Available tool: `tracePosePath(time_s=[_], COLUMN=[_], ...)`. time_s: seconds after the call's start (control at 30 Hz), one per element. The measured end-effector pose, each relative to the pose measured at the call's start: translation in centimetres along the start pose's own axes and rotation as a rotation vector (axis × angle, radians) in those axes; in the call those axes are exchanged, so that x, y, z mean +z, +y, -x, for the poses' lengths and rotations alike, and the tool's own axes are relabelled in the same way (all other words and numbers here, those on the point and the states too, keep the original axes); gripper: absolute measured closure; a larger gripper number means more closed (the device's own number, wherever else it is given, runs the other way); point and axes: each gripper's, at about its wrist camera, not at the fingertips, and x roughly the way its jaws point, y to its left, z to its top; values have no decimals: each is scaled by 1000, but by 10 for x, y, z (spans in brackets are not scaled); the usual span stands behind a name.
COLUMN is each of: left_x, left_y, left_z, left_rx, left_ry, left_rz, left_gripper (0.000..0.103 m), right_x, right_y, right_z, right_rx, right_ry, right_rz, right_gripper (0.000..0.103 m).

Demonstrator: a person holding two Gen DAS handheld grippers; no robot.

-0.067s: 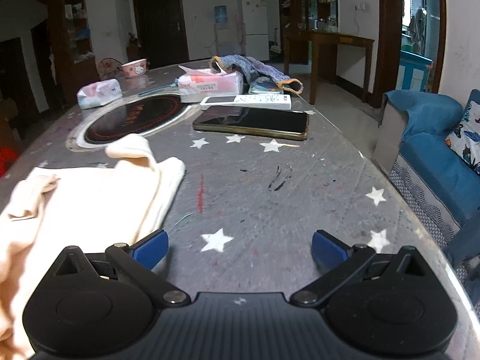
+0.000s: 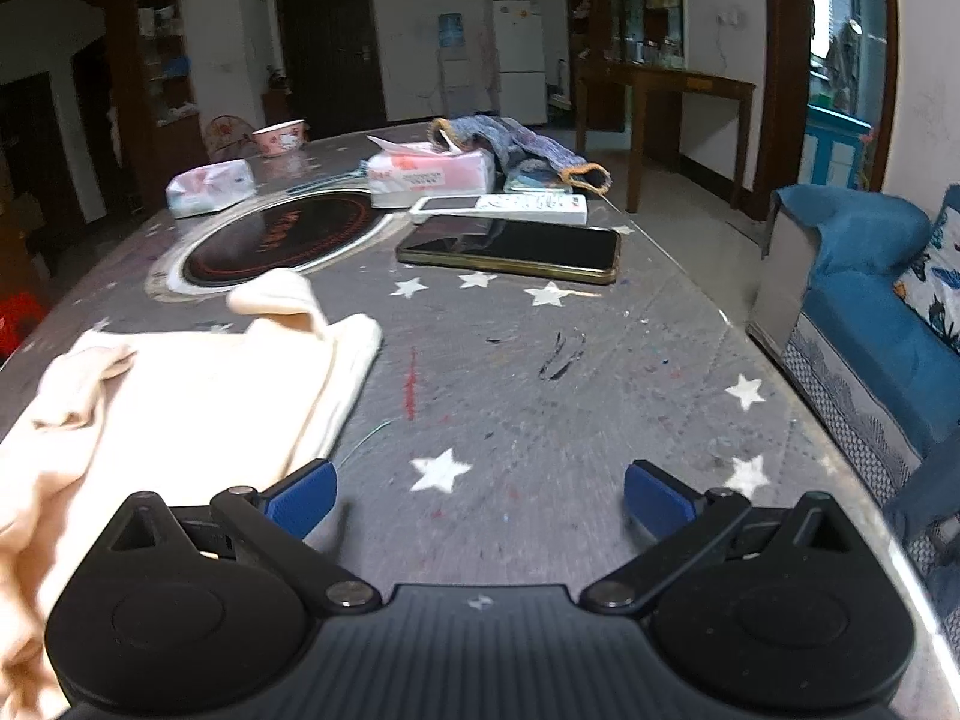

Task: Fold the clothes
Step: 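Move both grippers toward the crumpled cream sweatshirt on the table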

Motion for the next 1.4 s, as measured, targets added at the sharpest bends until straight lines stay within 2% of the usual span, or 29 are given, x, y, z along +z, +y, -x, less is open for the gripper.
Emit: tracePosePath(time_s=[0.13,0.2,0.3,0.37,0.47,0.57,0.8,1.0,1.4], left_x=[-2,-7,-15,-21,-27,-31,-43,-54,-63], left_y=[-2,-8,-15,-20,-32,-42,-61,-71,-76], left_z=[17,23,39,51,70,83,97,103,113], left_rx=[10,32,50,40,29,42,13,17,12], left_ry=[29,52,86,79,69,61,94,112,109], left_rz=[14,14,29,34,28,30,27,8,-6], left_gripper=[0,0,0,0,0,0,0,0,0], right_x=[5,-9,-28,-37,-43,-49,-63,-75,-86], right_y=[6,16,25,26,31,39,47,51,55], right_z=[-8,6,47,64,73,84,98,103,115], right_rx=[20,39,61,86,101,119,155,149,160], right_ry=[50,-9,-48,-38,-17,-15,7,25,29], right_rz=[71,112,97,48,6,44,85,125,139], right_gripper=[0,0,0,0,0,0,0,0,0])
